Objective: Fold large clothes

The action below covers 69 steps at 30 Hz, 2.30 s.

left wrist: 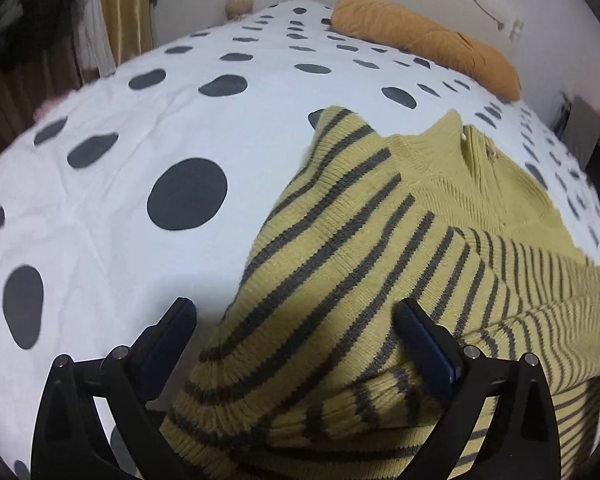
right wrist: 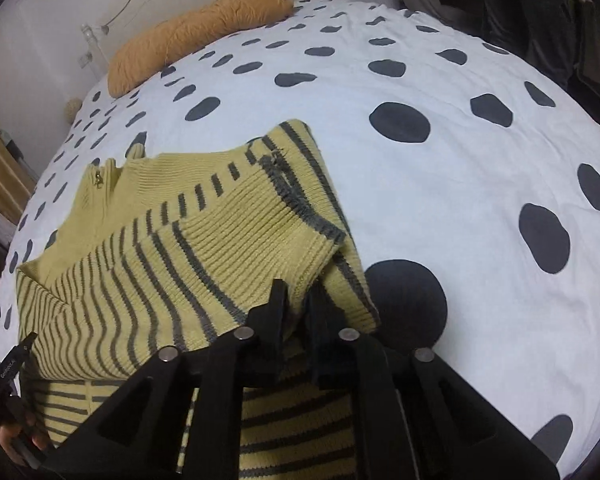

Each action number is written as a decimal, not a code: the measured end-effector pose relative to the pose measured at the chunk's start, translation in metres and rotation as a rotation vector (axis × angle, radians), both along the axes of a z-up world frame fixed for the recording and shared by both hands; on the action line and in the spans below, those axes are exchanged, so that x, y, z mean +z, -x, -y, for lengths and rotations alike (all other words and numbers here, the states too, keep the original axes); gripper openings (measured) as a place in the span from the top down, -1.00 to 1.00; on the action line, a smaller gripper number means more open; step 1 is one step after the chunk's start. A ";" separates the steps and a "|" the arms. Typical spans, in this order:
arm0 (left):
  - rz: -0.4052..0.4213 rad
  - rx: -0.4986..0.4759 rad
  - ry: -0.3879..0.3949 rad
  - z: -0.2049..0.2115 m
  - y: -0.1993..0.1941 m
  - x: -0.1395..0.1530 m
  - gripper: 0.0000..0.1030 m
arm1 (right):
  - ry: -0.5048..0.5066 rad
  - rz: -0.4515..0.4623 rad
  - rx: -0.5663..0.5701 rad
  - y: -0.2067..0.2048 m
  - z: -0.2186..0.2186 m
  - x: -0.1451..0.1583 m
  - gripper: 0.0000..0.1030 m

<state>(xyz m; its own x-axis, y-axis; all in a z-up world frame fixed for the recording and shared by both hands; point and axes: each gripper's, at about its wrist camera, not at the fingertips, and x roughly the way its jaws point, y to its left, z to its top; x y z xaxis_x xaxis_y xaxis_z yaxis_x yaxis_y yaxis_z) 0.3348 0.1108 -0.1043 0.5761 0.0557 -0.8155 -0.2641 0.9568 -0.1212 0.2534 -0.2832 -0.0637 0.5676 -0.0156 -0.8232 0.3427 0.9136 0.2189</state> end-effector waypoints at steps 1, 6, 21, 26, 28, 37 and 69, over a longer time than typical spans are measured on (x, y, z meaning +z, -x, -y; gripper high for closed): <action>-0.001 -0.005 0.004 -0.003 -0.001 -0.001 -0.95 | -0.009 0.032 -0.015 0.006 0.000 0.006 0.65; -0.016 0.000 -0.001 -0.008 -0.007 -0.004 -0.97 | -0.143 0.105 0.063 0.005 0.004 0.042 -0.45; -0.001 -0.019 0.002 -0.007 -0.012 -0.008 -0.99 | 0.047 -0.385 -0.021 -0.126 -0.038 -0.008 -0.30; 0.001 -0.026 0.030 -0.011 -0.012 -0.010 -0.99 | 0.093 -0.435 -0.059 -0.141 -0.039 -0.015 0.54; 0.002 -0.031 0.039 -0.013 -0.012 -0.010 -0.99 | 0.005 -0.409 -0.113 -0.139 -0.025 -0.009 0.56; 0.017 -0.043 0.062 -0.015 -0.009 -0.012 -0.99 | 0.118 -0.495 -0.085 -0.159 -0.048 -0.022 0.44; -0.009 0.005 0.113 -0.029 0.018 -0.004 -0.99 | -0.318 -0.090 -0.053 0.089 0.019 -0.015 -0.04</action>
